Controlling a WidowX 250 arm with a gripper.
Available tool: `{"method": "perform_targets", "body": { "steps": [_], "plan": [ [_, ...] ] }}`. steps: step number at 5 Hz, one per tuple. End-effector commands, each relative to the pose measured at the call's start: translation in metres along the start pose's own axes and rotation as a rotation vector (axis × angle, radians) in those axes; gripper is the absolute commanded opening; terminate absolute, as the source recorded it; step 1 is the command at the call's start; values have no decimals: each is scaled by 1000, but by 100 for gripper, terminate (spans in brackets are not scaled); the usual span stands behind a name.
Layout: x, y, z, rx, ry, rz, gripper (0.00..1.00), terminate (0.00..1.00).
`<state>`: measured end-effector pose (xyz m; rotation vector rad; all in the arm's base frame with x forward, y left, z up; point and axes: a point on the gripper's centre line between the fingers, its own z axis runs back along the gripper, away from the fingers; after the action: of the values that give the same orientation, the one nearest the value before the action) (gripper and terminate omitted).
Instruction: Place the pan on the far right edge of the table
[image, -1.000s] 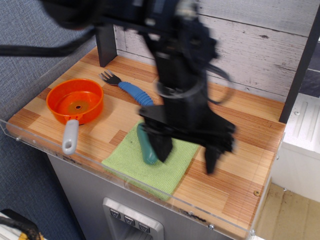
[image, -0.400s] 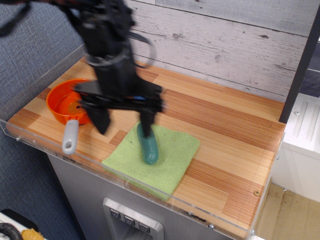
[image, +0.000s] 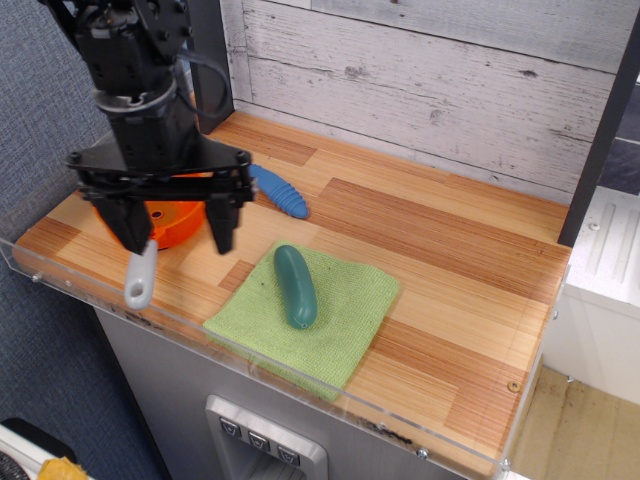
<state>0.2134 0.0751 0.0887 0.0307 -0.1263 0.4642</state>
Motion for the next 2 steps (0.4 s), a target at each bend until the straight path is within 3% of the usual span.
{"method": "perform_targets", "body": {
  "steps": [1, 2],
  "plan": [
    [10, 41, -11, 47, -41, 99, 100, 0],
    [17, 44, -23, 42, -70, 100, 100, 0]
  ]
}}
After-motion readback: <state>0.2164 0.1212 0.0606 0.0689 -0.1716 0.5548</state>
